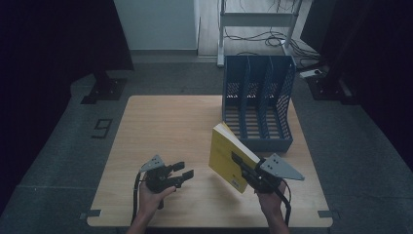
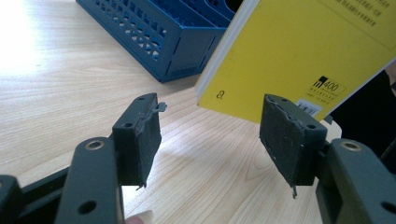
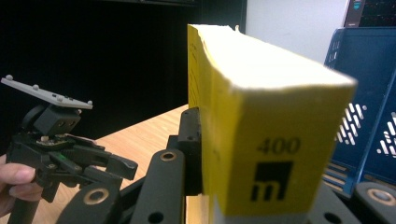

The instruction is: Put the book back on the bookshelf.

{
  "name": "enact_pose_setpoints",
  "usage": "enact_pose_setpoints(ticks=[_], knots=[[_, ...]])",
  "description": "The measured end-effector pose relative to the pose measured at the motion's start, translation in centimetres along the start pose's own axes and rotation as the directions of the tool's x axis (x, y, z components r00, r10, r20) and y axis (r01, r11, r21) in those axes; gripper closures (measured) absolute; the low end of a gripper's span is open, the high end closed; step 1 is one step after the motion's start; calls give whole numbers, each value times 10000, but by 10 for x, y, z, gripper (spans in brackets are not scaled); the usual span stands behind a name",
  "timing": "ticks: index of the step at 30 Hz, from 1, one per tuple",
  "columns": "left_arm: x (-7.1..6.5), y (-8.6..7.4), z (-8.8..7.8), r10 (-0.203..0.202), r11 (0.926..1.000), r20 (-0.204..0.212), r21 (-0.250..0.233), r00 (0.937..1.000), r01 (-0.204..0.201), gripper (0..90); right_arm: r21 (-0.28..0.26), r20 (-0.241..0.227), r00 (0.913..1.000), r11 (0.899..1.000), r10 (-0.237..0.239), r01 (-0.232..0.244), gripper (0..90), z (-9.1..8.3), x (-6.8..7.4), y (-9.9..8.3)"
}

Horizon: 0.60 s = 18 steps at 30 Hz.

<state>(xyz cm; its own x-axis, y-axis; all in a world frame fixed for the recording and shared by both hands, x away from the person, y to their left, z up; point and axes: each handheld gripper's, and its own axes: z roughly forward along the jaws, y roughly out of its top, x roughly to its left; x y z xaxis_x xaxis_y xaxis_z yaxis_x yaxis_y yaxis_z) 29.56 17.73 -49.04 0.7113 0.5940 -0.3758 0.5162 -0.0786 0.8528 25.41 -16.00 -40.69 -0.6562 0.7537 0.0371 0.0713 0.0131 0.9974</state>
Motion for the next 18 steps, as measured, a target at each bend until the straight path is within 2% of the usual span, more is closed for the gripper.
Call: enact_pose_setpoints(ticks=[18], knots=[[6,2,-8,-249,9997,-165,-71,9996,248,380,-249,161,9999,9997,-15,19,745,9,-2,20]])
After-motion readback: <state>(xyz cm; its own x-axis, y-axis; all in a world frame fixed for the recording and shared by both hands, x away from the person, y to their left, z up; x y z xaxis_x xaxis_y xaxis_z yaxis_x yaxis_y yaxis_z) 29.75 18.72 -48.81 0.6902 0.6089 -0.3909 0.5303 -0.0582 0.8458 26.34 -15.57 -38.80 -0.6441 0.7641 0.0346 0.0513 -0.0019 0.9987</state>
